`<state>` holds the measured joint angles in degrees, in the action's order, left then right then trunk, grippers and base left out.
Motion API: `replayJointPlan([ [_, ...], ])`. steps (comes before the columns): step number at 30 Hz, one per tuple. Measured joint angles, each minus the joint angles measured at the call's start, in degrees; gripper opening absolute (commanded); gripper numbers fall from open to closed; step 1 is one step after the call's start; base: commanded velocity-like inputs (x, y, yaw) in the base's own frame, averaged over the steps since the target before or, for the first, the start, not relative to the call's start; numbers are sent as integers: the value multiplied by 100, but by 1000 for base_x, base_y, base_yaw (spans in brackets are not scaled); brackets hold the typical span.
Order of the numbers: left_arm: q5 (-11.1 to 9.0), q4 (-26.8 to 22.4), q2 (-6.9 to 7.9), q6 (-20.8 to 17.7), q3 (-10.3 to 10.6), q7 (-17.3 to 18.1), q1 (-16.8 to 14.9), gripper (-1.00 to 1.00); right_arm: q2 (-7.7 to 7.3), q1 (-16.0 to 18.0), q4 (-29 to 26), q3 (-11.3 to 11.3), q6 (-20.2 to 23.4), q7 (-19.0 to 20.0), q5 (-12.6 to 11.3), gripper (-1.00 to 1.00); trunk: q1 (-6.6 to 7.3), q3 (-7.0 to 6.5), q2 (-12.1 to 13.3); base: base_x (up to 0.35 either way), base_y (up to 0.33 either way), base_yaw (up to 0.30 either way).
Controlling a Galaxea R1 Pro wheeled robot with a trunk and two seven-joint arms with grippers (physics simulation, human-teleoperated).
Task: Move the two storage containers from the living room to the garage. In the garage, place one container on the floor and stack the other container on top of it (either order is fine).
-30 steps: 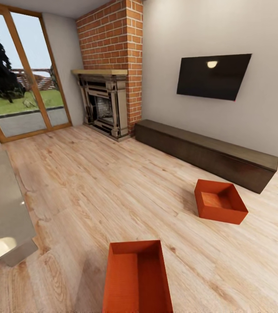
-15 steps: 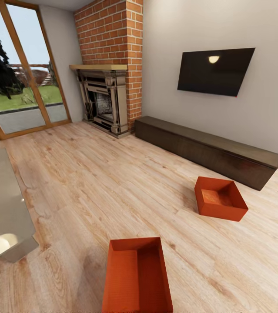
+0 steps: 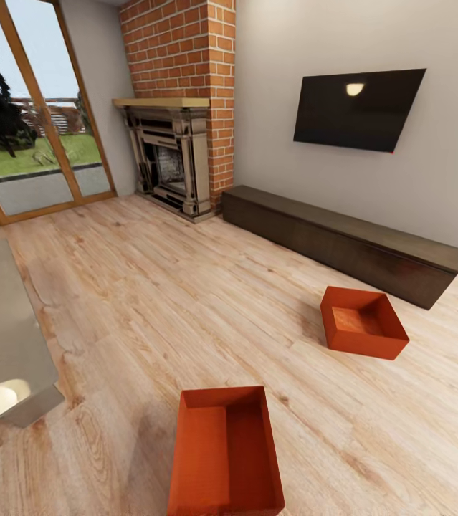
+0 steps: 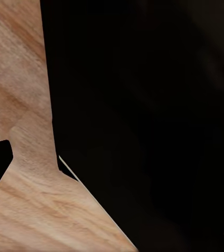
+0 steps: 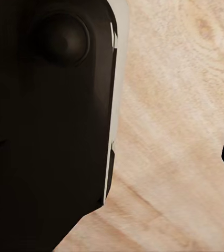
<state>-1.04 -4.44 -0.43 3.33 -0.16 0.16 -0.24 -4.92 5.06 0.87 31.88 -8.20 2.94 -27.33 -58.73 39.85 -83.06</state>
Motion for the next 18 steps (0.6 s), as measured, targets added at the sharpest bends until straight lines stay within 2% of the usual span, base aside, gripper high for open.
replayJointPlan([
  [18,0,0,0,0,0,0,0,100,-7,0,0,0,0,0,-2,100,0,165,0,0,0,0],
])
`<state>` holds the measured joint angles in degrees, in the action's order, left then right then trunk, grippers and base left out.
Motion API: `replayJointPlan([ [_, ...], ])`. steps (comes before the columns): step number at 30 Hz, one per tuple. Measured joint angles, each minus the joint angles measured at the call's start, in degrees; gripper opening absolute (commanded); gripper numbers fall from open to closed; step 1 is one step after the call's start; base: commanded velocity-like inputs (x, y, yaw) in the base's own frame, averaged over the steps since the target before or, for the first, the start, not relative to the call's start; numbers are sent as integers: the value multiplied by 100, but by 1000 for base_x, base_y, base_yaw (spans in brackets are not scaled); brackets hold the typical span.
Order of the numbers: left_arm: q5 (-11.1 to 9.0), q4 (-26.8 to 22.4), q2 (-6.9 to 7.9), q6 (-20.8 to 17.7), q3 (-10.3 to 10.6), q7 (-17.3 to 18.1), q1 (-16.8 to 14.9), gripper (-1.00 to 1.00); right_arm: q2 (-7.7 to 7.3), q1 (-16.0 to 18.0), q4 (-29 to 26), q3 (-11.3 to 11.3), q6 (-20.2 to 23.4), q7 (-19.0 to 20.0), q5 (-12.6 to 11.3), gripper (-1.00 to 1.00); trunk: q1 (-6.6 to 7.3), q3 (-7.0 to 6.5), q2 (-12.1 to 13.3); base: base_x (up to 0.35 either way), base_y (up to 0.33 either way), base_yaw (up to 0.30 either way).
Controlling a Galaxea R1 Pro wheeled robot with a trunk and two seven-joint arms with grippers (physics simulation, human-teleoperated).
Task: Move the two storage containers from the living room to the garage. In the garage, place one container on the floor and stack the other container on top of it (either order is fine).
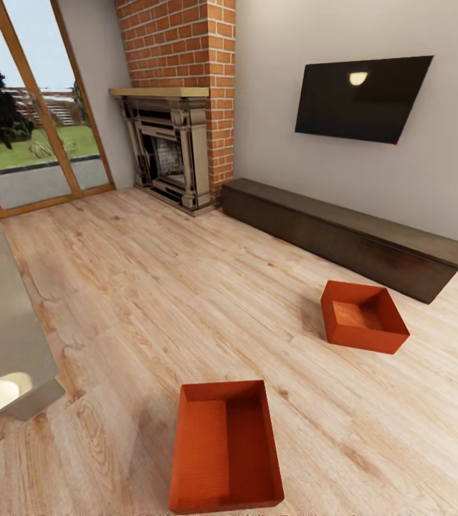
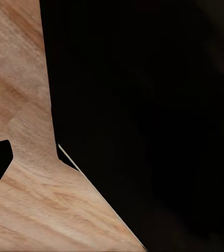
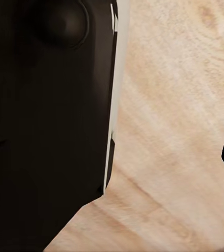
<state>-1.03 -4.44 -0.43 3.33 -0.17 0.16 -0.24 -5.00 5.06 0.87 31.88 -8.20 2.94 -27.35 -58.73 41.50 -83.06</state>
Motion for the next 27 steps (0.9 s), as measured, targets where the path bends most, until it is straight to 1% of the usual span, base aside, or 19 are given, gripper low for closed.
replayJointPlan([
  [27,0,-1,0,1,0,0,0,100,-1,0,0,0,0,0,0,100,0,248,0,0,0,0],
])
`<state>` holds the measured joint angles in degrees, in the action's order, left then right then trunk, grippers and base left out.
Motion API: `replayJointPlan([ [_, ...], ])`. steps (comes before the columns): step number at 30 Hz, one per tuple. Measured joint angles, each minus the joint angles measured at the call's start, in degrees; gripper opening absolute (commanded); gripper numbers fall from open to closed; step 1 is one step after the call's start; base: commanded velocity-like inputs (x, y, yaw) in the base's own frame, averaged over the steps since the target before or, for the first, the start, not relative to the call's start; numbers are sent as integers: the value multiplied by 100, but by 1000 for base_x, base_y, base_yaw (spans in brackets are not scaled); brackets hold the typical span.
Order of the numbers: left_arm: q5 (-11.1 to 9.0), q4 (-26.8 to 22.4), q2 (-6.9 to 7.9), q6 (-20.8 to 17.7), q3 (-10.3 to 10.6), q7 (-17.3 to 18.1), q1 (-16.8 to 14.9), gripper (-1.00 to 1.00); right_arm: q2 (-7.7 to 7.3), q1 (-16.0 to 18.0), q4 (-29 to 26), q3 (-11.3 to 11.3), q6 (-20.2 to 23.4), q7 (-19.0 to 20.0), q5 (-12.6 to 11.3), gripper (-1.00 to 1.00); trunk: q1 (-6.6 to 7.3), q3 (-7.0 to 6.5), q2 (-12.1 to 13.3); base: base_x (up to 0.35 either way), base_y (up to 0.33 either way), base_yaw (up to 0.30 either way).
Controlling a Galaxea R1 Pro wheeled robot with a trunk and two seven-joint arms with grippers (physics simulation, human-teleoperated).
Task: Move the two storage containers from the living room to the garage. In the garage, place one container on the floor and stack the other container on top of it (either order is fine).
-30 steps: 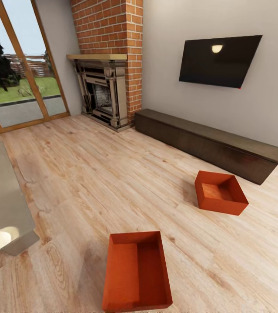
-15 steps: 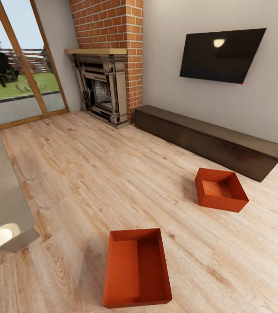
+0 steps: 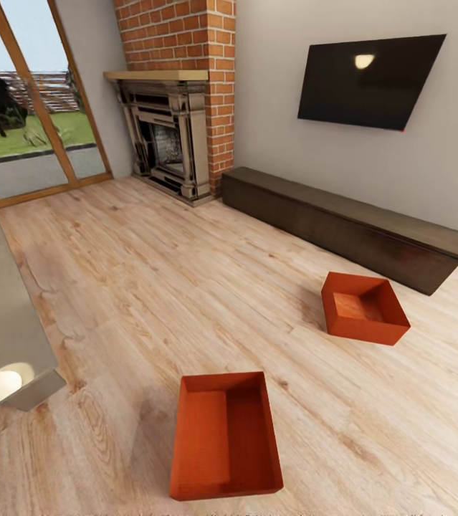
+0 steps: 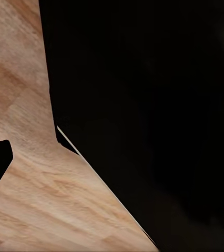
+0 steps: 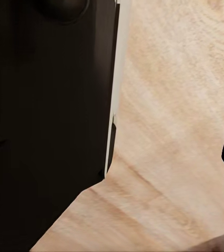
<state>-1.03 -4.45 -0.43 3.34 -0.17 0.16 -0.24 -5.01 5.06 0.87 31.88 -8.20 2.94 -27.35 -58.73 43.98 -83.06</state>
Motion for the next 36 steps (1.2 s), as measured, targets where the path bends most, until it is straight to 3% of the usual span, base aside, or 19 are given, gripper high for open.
replayJointPlan([
  [36,0,0,0,-1,1,0,0,100,0,0,0,0,0,0,2,100,0,330,0,0,0,0],
])
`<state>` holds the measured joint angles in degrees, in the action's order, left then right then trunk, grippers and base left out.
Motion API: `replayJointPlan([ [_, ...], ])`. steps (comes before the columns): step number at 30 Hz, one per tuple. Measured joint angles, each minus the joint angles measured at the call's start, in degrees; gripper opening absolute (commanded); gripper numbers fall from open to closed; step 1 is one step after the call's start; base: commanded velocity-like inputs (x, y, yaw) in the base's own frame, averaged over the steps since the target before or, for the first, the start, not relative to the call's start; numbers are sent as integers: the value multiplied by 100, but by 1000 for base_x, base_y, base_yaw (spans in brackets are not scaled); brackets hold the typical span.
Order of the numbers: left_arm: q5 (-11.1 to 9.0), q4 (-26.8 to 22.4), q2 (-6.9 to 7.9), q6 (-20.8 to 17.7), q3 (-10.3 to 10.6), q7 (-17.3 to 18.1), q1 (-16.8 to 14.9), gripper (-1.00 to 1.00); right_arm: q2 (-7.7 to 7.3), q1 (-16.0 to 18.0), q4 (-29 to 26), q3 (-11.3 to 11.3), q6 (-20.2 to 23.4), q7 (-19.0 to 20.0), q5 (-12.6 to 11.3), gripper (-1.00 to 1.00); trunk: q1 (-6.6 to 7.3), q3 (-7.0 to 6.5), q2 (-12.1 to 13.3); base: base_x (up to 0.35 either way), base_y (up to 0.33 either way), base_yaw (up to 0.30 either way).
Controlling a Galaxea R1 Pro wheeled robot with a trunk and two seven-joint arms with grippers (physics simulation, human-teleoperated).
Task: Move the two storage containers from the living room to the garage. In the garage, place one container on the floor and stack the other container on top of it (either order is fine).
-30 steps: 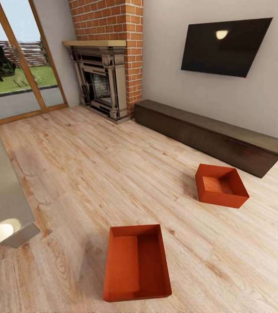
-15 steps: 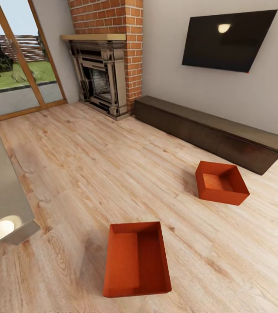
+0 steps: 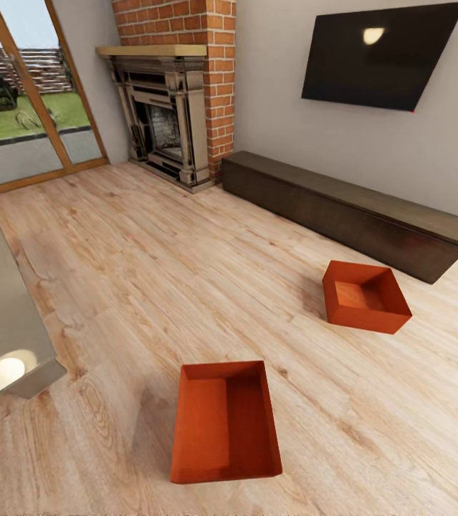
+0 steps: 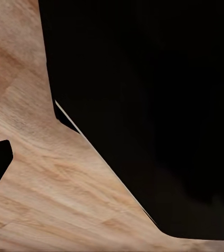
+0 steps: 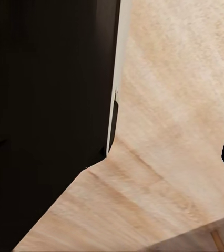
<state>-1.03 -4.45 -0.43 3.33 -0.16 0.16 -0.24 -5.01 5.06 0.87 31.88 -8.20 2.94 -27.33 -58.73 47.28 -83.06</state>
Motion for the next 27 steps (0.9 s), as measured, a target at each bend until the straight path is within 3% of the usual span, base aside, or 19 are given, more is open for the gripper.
replayJointPlan([
  [27,0,0,0,-1,0,0,0,100,0,0,0,0,0,0,-2,100,0,247,0,0,0,0],
])
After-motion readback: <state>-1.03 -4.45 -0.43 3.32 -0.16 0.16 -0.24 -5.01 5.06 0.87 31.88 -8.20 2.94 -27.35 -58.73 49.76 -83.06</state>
